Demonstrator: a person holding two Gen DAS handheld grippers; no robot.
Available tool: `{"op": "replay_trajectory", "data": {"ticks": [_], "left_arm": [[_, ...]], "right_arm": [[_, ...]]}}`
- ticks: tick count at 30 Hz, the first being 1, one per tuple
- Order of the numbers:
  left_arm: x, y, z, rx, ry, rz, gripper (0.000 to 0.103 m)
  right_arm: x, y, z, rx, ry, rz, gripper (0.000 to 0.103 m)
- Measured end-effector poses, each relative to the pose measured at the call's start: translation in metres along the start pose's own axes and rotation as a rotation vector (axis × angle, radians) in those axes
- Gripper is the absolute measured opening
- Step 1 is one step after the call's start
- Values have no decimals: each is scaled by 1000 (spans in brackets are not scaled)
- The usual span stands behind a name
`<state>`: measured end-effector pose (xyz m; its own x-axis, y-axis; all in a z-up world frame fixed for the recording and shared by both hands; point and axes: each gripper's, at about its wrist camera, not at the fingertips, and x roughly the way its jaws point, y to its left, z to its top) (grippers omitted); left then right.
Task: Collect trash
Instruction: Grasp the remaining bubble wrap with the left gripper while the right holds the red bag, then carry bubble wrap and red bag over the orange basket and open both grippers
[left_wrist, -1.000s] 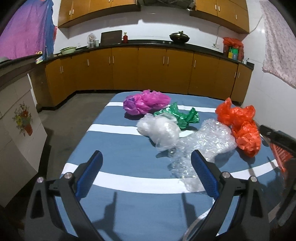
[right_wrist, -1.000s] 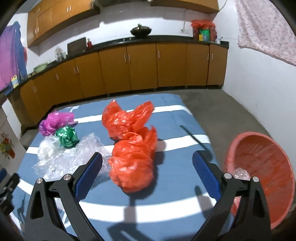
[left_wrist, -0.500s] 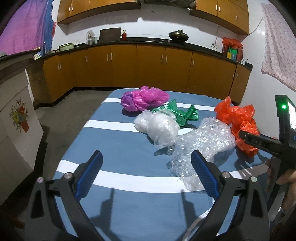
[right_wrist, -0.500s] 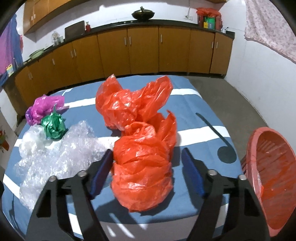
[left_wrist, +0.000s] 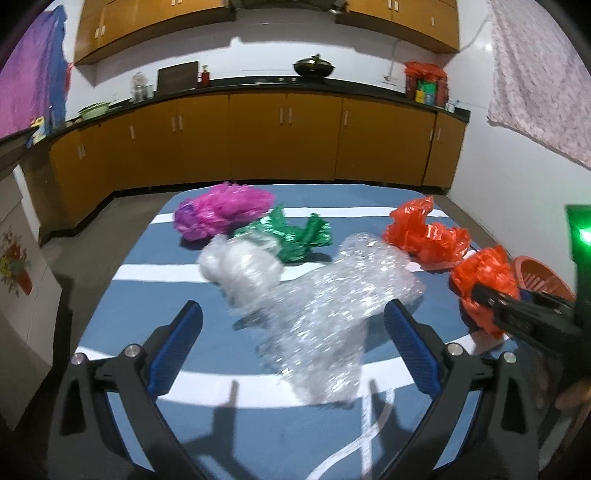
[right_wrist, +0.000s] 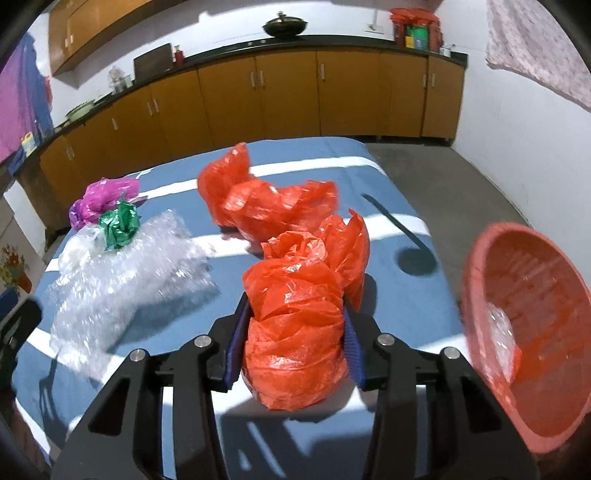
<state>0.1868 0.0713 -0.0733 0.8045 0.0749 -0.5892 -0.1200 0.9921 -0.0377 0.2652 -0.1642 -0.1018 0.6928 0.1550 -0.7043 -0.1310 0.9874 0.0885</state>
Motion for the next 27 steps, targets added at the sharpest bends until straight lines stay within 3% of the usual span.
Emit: {"op": "replay_trajectory", "data": {"ticks": [10,12,15,20,27], "left_arm": [[48,-47,6,166,69,11,96],[58,-53,4,194,94,8,90],[69,-55,1,201,141,-14,69],[73,-53,2,179,169,-55,22],[56,-51,4,141,125,-105,10]], "right_arm": [[-22,-49,-6,121,-10,-26,45],[-23,-52,-6,132,-11,-24,45],[-26,-57,-7,143,-15,-23,45],[-29,-62,-9,155,-17,-17,45],[-44,-66,-10,171,-41,-13,45]]}}
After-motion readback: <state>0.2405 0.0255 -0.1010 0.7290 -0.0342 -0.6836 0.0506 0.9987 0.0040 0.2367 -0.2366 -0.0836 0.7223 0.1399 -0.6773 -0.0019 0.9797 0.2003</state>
